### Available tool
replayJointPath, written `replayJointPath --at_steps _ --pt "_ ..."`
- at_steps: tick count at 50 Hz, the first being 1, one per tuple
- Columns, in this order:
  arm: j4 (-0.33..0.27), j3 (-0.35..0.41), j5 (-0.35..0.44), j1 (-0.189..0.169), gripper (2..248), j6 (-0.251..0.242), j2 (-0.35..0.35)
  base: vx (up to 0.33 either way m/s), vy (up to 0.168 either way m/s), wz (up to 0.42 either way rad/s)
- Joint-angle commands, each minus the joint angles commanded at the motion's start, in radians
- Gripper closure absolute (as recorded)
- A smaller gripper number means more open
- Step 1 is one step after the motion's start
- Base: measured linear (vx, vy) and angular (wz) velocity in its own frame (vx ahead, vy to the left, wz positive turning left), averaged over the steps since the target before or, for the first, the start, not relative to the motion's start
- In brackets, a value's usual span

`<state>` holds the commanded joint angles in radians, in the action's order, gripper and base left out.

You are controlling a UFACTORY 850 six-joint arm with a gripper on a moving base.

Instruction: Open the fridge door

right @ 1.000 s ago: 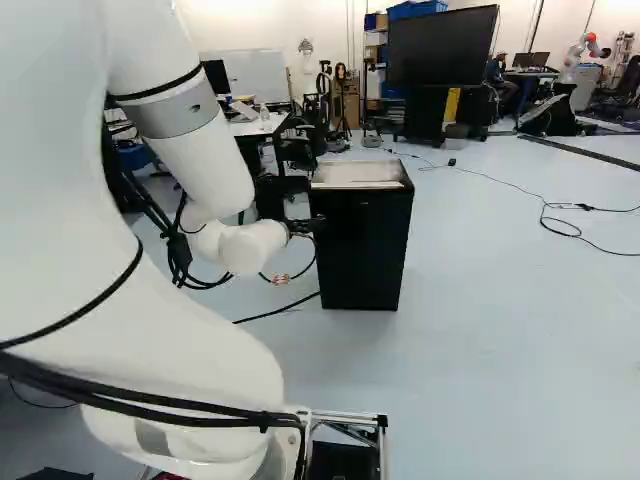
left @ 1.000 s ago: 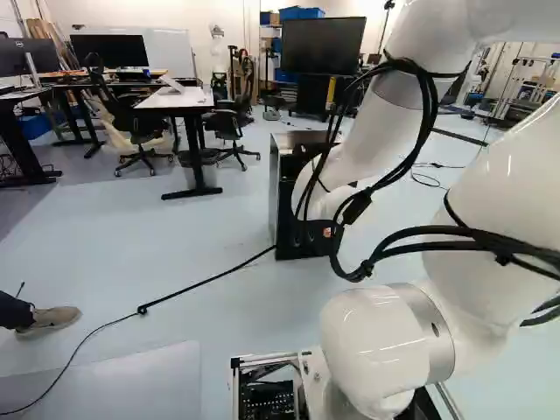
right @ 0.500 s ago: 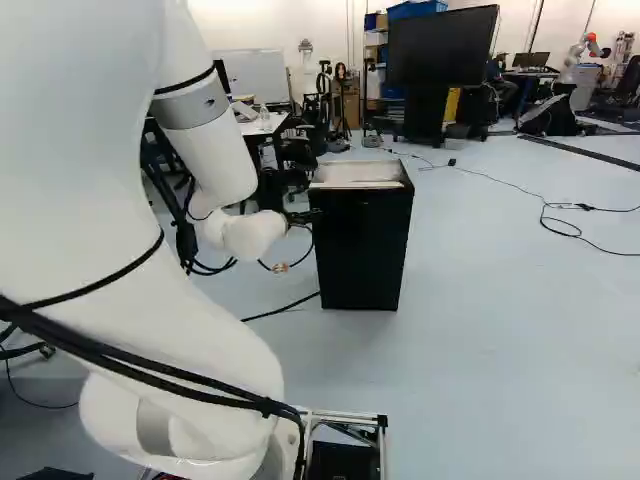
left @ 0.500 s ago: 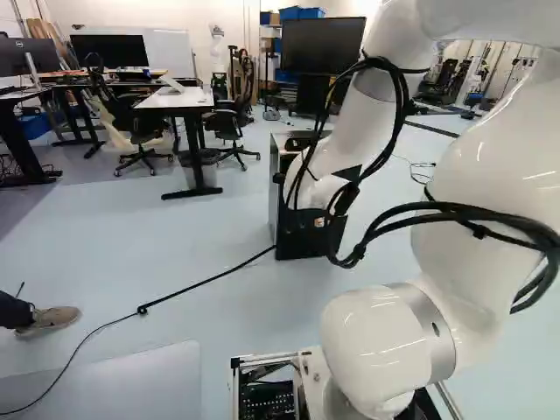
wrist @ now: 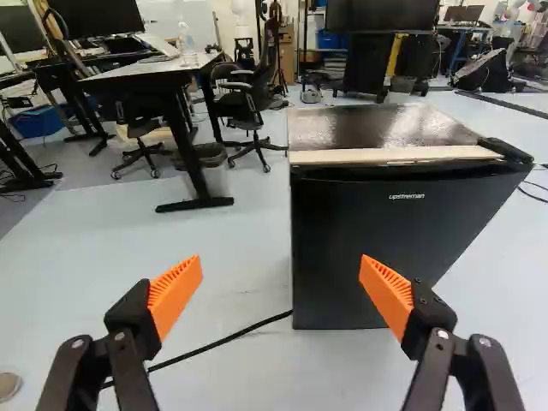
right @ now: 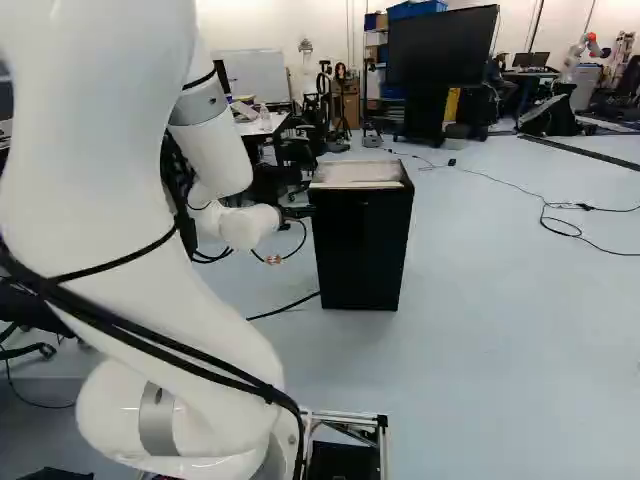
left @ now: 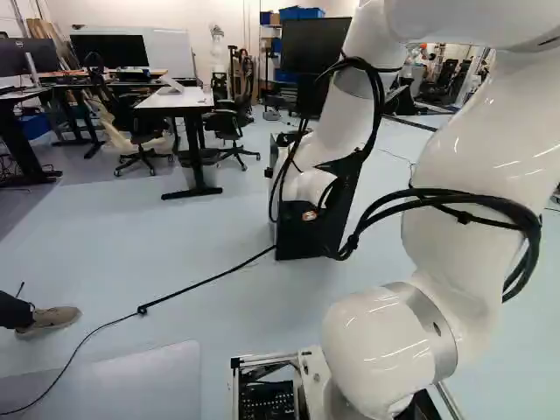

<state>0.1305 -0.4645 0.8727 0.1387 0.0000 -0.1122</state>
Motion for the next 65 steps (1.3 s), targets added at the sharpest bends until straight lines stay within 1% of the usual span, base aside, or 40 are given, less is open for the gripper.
replayJointPath --at_steps 11,36,53,65 --pt "0.041 -0.035 0.000 0.032 3 0.000 -0.032 0.000 0.000 0.000" --pt "0.100 -0.114 0.015 0.100 3 0.000 -0.101 0.000 0.000 0.000" --pt "0.167 -0.168 0.039 0.144 3 0.000 -0.149 0.000 0.000 0.000" --pt "0.219 -0.211 0.056 0.173 3 0.000 -0.206 0.000 0.000 0.000"
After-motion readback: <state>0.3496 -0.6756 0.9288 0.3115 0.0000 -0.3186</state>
